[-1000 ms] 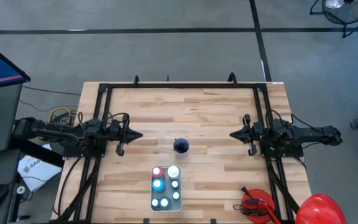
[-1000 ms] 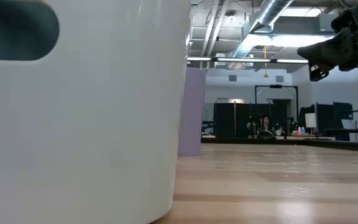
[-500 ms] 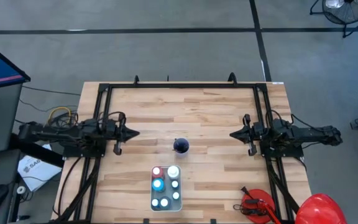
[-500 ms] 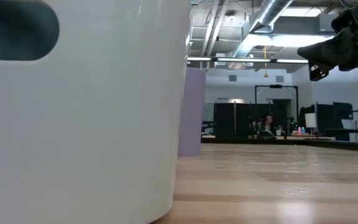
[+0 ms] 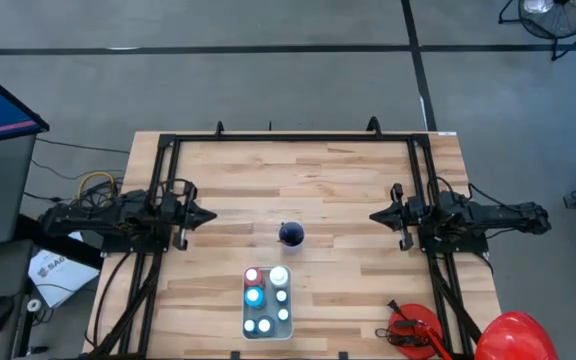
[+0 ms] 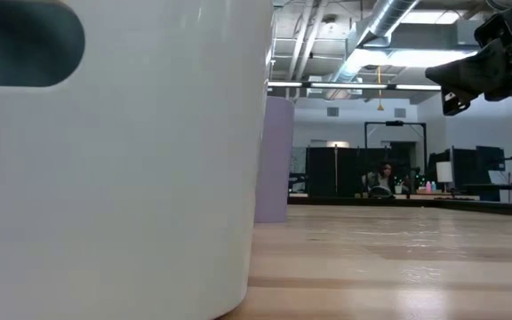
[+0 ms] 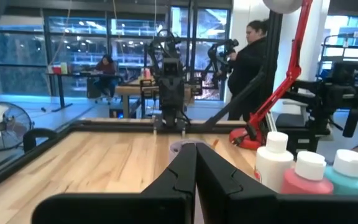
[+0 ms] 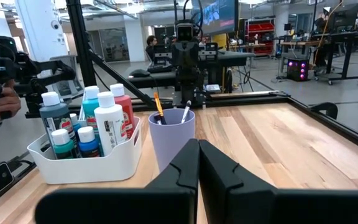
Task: Pick & Place Paint Supplies
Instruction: Return to home position
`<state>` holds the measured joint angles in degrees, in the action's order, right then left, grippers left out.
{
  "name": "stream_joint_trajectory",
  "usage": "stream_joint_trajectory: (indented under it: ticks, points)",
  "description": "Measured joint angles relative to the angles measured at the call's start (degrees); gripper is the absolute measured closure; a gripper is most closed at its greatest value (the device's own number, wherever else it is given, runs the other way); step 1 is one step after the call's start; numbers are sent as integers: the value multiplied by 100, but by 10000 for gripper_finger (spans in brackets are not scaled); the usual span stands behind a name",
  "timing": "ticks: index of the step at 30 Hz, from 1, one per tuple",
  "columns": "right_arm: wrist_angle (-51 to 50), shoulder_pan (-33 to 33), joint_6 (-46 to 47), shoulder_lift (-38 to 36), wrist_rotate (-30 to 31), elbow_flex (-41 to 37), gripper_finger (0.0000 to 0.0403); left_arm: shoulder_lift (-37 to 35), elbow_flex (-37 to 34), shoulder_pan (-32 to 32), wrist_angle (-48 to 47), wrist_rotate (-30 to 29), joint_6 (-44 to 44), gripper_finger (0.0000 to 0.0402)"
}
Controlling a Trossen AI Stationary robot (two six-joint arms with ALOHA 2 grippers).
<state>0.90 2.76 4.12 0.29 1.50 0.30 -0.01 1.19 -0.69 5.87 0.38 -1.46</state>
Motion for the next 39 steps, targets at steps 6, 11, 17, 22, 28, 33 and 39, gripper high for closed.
stream_joint_trajectory:
  ticks: [6,11,17,22,28,33,39]
  points:
    - [-1,0,-2,7,0,0,403,0,-2,0,2,-33,122,401]
    - [-1,0,-2,7,0,0,403,33,-2,0,24,-261,125,400]
    - [-1,0,-2,7,0,0,403,92,-2,0,28,-282,123,399]
    - [-1,0,-2,7,0,0,403,92,-2,0,54,-280,123,400]
    - [-1,0,-2,7,0,0,403,92,-2,0,61,-280,123,400]
    - [-1,0,-2,7,0,0,403,92,-2,0,63,-278,121,400]
    - [-1,0,-2,7,0,0,403,92,-2,0,65,-275,121,400]
